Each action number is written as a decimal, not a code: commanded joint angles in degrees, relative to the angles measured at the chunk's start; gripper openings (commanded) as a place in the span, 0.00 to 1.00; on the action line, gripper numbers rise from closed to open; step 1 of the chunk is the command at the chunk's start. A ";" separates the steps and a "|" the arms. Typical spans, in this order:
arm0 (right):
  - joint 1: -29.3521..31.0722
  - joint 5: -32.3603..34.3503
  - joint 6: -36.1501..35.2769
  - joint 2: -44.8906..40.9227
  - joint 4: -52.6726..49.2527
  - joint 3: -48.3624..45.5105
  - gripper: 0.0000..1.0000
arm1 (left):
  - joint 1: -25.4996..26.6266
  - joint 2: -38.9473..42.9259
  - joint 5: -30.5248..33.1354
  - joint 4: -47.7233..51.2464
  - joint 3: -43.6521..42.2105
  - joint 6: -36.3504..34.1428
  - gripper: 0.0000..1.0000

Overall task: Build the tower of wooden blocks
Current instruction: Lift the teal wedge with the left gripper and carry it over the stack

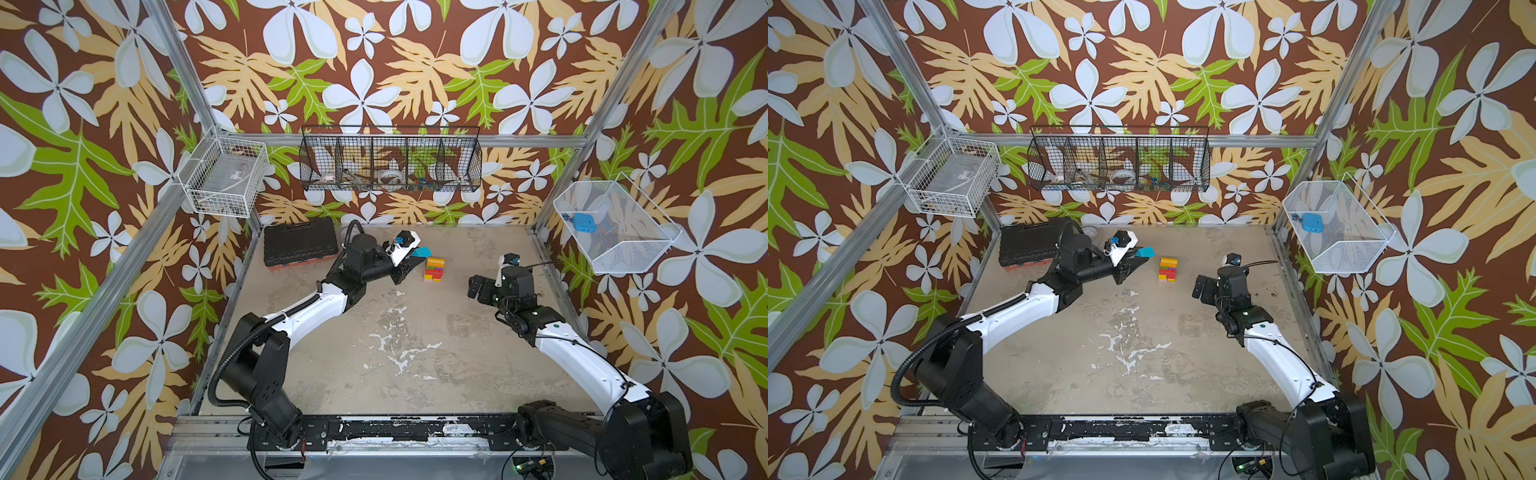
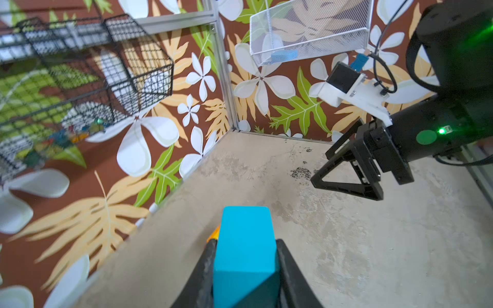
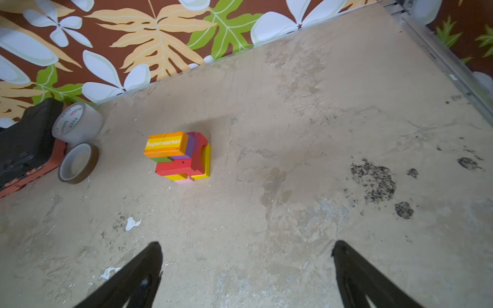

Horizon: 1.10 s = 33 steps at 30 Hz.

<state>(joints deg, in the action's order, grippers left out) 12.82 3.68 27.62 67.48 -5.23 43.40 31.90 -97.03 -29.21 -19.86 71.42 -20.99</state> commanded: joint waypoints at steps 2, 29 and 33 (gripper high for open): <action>-0.20 -2.62 -1.40 1.55 3.73 0.29 0.97 | 0.00 -10.69 -4.76 22.01 16.99 -18.94 0.00; -1.13 -4.29 -1.42 9.27 6.09 2.36 0.95 | -0.08 -45.48 -6.82 46.05 60.20 -35.61 0.00; -1.14 -4.62 -1.47 9.42 6.00 2.46 0.95 | -0.01 -45.97 -6.44 45.48 60.43 -35.73 0.00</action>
<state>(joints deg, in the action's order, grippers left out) 11.68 -0.51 26.55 76.84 -0.12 45.45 31.90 -142.50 -34.94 25.67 131.61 -55.86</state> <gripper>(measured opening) 0.951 0.321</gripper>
